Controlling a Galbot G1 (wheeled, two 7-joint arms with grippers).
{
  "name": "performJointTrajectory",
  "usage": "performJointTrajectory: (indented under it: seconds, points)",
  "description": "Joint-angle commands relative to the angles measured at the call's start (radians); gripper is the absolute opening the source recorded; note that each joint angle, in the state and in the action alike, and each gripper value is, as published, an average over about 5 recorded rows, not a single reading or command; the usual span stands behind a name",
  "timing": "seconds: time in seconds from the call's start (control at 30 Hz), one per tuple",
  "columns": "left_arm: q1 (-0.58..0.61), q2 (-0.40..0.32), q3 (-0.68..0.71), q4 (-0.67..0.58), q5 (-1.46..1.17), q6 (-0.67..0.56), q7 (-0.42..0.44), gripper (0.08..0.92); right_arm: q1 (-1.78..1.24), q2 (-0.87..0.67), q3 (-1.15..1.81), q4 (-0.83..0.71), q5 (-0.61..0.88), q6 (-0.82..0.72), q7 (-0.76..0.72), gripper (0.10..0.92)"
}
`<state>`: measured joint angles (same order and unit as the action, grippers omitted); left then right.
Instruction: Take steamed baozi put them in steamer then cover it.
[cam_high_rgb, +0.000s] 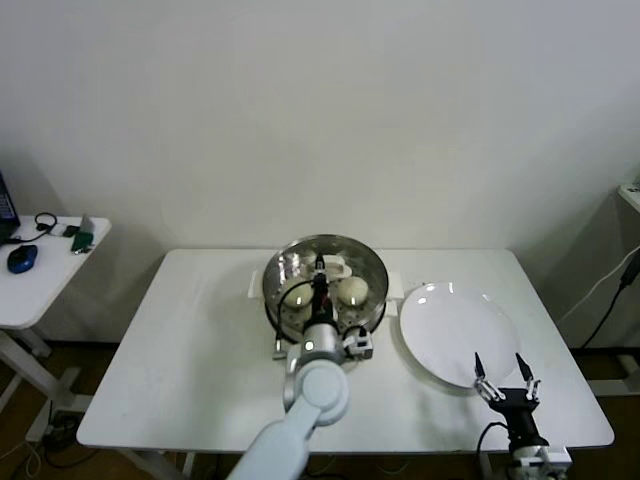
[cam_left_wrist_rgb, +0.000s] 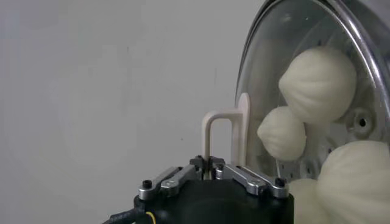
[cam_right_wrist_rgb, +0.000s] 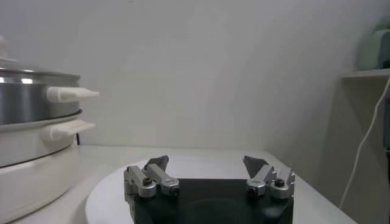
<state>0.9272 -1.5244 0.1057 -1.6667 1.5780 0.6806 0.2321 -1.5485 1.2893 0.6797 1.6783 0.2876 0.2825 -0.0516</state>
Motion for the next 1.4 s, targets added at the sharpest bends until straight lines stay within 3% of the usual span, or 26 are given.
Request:
performJointTrajectory:
  seconds: [0.03,0.23,0.43,0.57,0.7,1.0,1.2,1.4]
  points:
    - [0.002,0.019,0.017,-0.068,-0.06,0.013,0.02,0.232,0.004,0.0,-0.001,0.003,0.002,-0.006,0.0,0.823]
    - [0.006,0.069,0.041,-0.197,-0.144,0.035,0.043,0.405,0.009,0.0,-0.004,-0.002,0.006,-0.011,0.002,0.823]
    - [0.013,0.168,0.065,-0.335,-0.305,0.064,0.048,0.587,0.013,-0.001,-0.013,-0.002,0.03,-0.026,0.026,0.823]
    - [0.052,0.243,0.046,-0.402,-0.468,0.062,-0.008,0.708,0.015,-0.002,-0.021,0.008,0.036,-0.035,0.051,0.823]
    - [0.145,0.289,-0.04,-0.438,-0.701,-0.022,-0.118,0.799,0.008,-0.004,-0.023,0.029,0.032,-0.027,0.058,0.823]
    - [0.364,0.268,-0.437,-0.506,-1.224,-0.266,-0.315,0.823,-0.009,-0.007,-0.022,0.065,0.033,-0.02,0.068,0.823]
    - [0.471,0.256,-0.691,-0.446,-1.619,-0.479,-0.322,0.823,-0.018,-0.004,-0.029,0.079,0.027,-0.015,0.073,0.823]
    - [0.556,0.259,-0.763,-0.318,-1.773,-0.697,-0.308,0.823,-0.019,0.001,-0.042,0.082,0.02,-0.007,0.072,0.823]
